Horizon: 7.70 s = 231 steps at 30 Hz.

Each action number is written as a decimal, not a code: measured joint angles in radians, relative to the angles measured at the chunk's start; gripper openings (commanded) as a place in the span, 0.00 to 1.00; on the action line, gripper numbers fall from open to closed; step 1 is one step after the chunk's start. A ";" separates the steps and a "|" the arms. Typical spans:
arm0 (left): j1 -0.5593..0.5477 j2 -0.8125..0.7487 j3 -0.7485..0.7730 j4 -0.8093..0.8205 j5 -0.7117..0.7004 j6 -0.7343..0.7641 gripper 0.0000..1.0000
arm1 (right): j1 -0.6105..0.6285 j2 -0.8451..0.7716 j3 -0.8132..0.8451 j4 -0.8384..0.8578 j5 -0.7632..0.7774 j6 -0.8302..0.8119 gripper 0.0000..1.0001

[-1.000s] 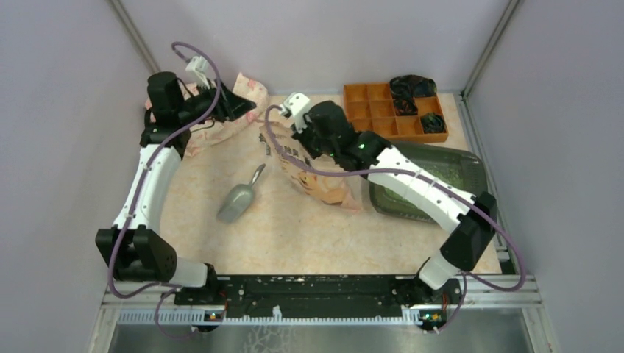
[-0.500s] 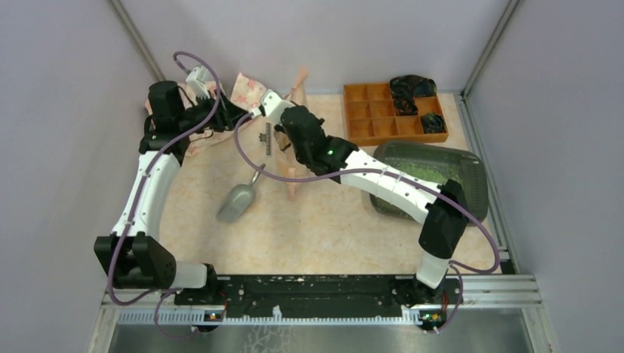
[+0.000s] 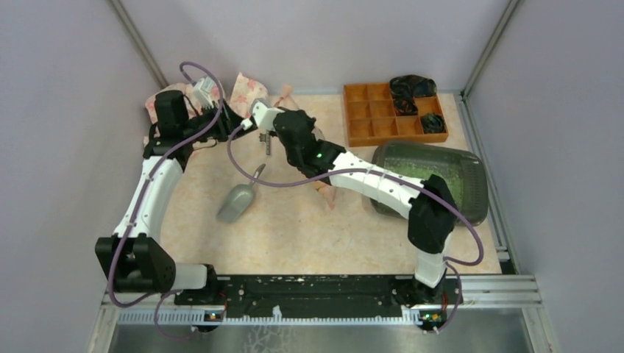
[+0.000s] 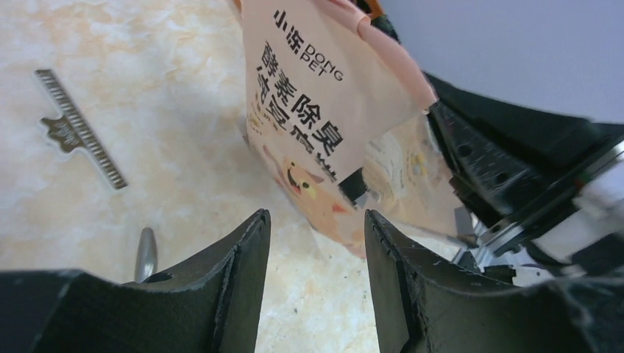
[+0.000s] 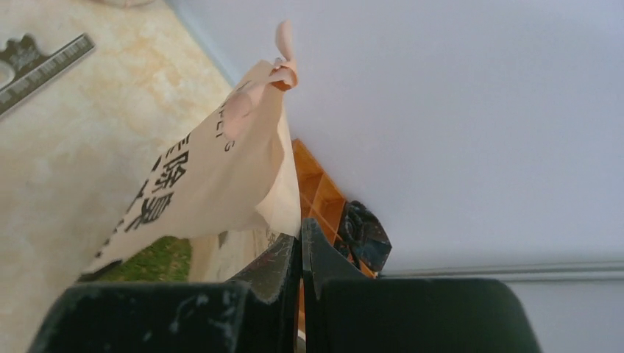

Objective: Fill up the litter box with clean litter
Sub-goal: Adjust the cat litter bag at the center of the board, then adjust the spatula at the center of the board.

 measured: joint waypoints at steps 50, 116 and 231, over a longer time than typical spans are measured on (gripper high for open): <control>0.054 0.021 -0.035 -0.167 -0.274 0.043 0.57 | -0.027 0.052 -0.089 -0.043 -0.141 -0.129 0.00; -0.257 0.575 0.203 -0.545 -0.855 0.208 0.40 | -0.232 -0.301 -0.060 -0.377 -0.440 0.441 0.20; 0.117 0.196 0.016 -0.419 -0.624 0.085 0.71 | -0.127 0.177 -0.239 -0.119 -1.104 0.588 0.54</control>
